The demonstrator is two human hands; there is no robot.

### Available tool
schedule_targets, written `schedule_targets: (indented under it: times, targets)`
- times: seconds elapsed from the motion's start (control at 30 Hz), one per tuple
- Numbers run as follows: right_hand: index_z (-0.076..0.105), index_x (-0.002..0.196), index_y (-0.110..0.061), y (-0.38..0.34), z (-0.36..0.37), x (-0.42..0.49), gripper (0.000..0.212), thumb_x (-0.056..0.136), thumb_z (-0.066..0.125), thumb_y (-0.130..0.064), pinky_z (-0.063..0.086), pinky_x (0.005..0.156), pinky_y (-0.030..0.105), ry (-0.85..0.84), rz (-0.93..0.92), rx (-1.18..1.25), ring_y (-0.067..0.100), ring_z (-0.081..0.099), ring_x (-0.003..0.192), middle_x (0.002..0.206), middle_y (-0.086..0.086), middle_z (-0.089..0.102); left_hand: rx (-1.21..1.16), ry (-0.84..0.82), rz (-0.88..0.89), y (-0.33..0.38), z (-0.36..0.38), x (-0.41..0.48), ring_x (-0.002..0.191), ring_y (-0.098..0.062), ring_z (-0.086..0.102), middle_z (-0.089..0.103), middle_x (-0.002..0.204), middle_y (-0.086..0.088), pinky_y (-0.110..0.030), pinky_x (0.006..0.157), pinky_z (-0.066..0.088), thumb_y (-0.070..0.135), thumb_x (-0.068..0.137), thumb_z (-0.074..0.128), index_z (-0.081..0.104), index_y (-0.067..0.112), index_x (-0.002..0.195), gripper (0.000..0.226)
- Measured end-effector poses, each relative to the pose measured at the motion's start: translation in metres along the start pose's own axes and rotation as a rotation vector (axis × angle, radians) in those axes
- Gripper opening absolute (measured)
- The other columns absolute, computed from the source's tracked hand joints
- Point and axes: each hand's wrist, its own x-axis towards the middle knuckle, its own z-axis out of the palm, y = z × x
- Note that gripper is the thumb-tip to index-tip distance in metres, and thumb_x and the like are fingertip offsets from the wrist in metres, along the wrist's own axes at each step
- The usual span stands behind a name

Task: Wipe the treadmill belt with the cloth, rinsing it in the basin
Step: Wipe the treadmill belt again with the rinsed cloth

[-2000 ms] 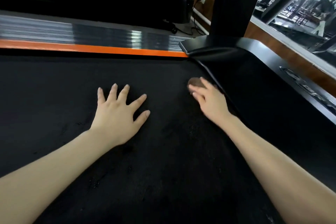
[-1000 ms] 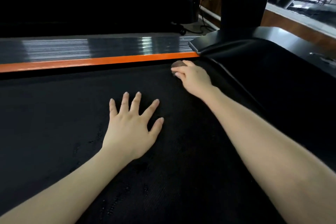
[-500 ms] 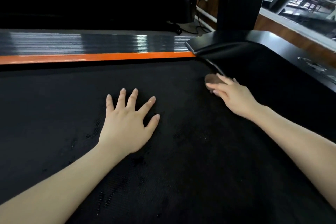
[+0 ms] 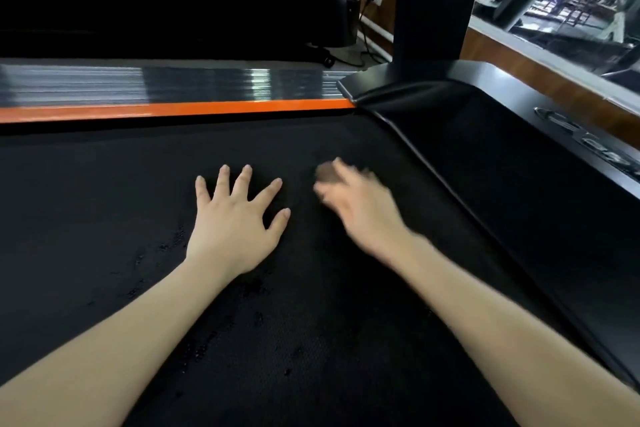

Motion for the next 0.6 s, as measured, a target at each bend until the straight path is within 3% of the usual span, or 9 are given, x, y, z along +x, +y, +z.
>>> schedule_targets:
  times: [0.07, 0.13, 0.23, 0.33, 0.43, 0.53, 0.6]
  targets:
    - [0.064, 0.121, -0.028, -0.019, -0.005, -0.044, 0.037, 0.092, 0.041, -0.038, 0.024, 0.114, 0.046, -0.058, -0.182, 0.102, 0.034, 0.041, 0.132, 0.145, 0.013, 0.041, -0.053, 0.009, -0.009, -0.002, -0.005, -0.004, 0.146, -0.030, 0.002, 0.013, 0.158, -0.007, -0.052, 0.117, 0.001, 0.061, 0.093, 0.015, 0.017, 0.033, 0.149, 0.063]
    - [0.062, 0.123, -0.031, -0.003, -0.010, -0.038, 0.036, 0.092, 0.043, -0.039, 0.020, 0.115, 0.042, -0.107, -0.222, 0.099, 0.027, 0.038, 0.135, 0.147, 0.009, 0.040, -0.064, 0.058, -0.018, -0.014, -0.008, -0.013, 0.145, -0.032, 0.010, 0.021, 0.156, -0.009, -0.053, 0.116, 0.004, 0.063, 0.089, 0.010, 0.026, 0.028, 0.148, 0.071]
    - [0.058, 0.126, -0.033, 0.032, -0.010, 0.025, 0.031, 0.097, 0.048, -0.031, 0.017, 0.113, 0.042, -0.015, 0.071, 0.032, 0.024, 0.034, 0.137, 0.152, 0.003, 0.033, 0.039, 0.068, 0.003, -0.047, -0.014, -0.031, 0.142, -0.036, 0.021, 0.031, 0.152, -0.012, -0.059, 0.113, 0.009, 0.065, 0.082, 0.001, 0.037, 0.029, 0.144, 0.081]
    - [0.059, 0.125, -0.031, 0.029, -0.005, 0.059, 0.030, 0.098, 0.045, -0.029, 0.019, 0.111, 0.041, 0.063, 0.279, -0.022, 0.030, 0.037, 0.132, 0.152, 0.001, 0.032, 0.051, -0.023, -0.059, -0.066, -0.011, -0.040, 0.146, -0.032, 0.002, 0.010, 0.159, -0.004, -0.054, 0.115, 0.001, 0.069, 0.072, -0.016, 0.009, 0.042, 0.148, 0.085]
    - [0.064, 0.120, -0.032, -0.018, 0.012, 0.038, 0.028, 0.094, 0.053, -0.029, 0.030, 0.106, 0.037, 0.080, 0.070, 0.021, 0.034, 0.047, 0.122, 0.149, 0.004, 0.038, 0.027, -0.001, -0.064, -0.065, -0.006, -0.037, 0.145, -0.033, -0.003, 0.005, 0.160, -0.004, -0.053, 0.115, 0.000, 0.068, 0.071, -0.018, 0.003, 0.043, 0.148, 0.084]
    - [0.065, 0.118, -0.031, -0.047, 0.020, 0.018, 0.028, 0.092, 0.057, -0.027, 0.022, 0.112, 0.037, -0.009, -0.235, 0.114, 0.028, 0.043, 0.131, 0.147, 0.005, 0.041, 0.022, 0.022, -0.048, -0.065, -0.002, -0.039, 0.145, -0.034, -0.002, 0.007, 0.159, -0.005, -0.053, 0.115, -0.001, 0.067, 0.073, -0.016, 0.005, 0.041, 0.149, 0.083]
    - [0.063, 0.121, -0.032, -0.030, 0.018, 0.042, 0.029, 0.094, 0.054, -0.027, 0.020, 0.113, 0.040, -0.049, -0.218, 0.077, 0.025, 0.040, 0.133, 0.148, 0.003, 0.039, 0.011, 0.028, -0.038, -0.067, -0.002, -0.040, 0.145, -0.034, 0.000, 0.009, 0.159, -0.005, -0.054, 0.116, 0.000, 0.067, 0.075, -0.013, 0.009, 0.040, 0.149, 0.082]
